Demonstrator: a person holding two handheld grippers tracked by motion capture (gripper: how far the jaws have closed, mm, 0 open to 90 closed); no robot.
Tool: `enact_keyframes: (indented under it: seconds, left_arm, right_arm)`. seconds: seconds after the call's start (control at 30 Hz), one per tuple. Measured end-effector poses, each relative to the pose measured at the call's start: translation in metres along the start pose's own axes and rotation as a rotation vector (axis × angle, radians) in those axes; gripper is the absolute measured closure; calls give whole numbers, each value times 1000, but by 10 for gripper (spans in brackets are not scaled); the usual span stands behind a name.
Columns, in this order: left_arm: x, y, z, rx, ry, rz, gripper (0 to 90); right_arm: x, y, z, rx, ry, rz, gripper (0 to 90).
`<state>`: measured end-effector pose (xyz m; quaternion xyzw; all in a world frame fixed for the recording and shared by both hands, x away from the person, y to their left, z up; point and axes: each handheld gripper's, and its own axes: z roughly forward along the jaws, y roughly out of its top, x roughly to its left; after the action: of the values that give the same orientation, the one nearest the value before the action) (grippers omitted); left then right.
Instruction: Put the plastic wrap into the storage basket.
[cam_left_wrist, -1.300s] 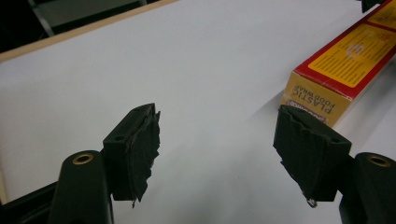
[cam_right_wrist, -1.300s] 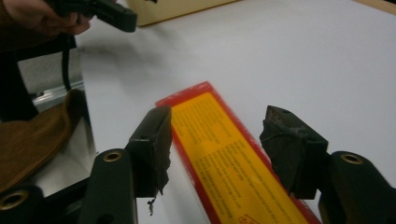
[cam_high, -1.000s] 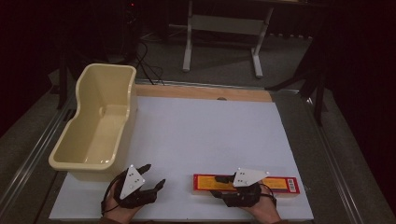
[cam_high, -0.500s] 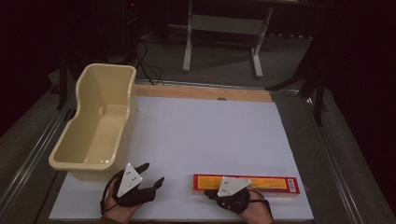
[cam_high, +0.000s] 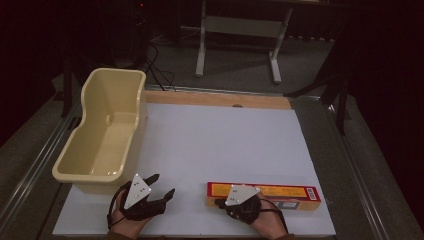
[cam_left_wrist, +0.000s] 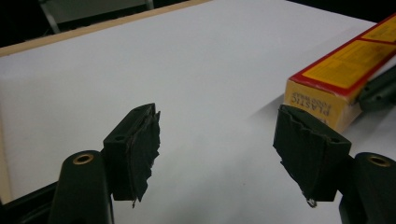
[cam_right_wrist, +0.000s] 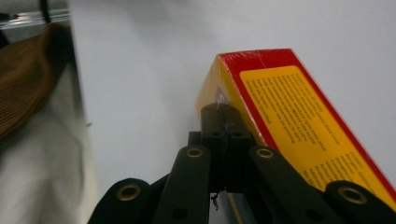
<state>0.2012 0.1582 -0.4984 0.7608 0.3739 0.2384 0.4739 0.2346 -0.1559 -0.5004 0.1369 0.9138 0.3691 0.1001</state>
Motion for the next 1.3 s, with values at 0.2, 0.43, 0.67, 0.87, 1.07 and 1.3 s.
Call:
enact_keyframes:
  seconds: [0.2,0.43,0.67,0.87,1.07,1.3]
  left_arm:
    - [-2,0,1,5,-4,9,310]
    - [-3,0,1,5,-6,13,312]
    - [-2,0,1,6,-4,12,313]
    - [-3,1,1,5,-6,17,313]
    - [-2,0,1,5,-5,8,313]
    - [-3,0,2,12,-7,10,310]
  right_arm:
    - [4,-2,10,55,40,-13,897]
    - [5,5,23,119,-13,-57,897]
    - [-19,15,35,119,-103,0,897]
    - [-41,21,37,97,-169,70,897]
    - [-46,20,22,-6,-37,121,830]
    - [-55,9,-20,-18,-26,131,741]
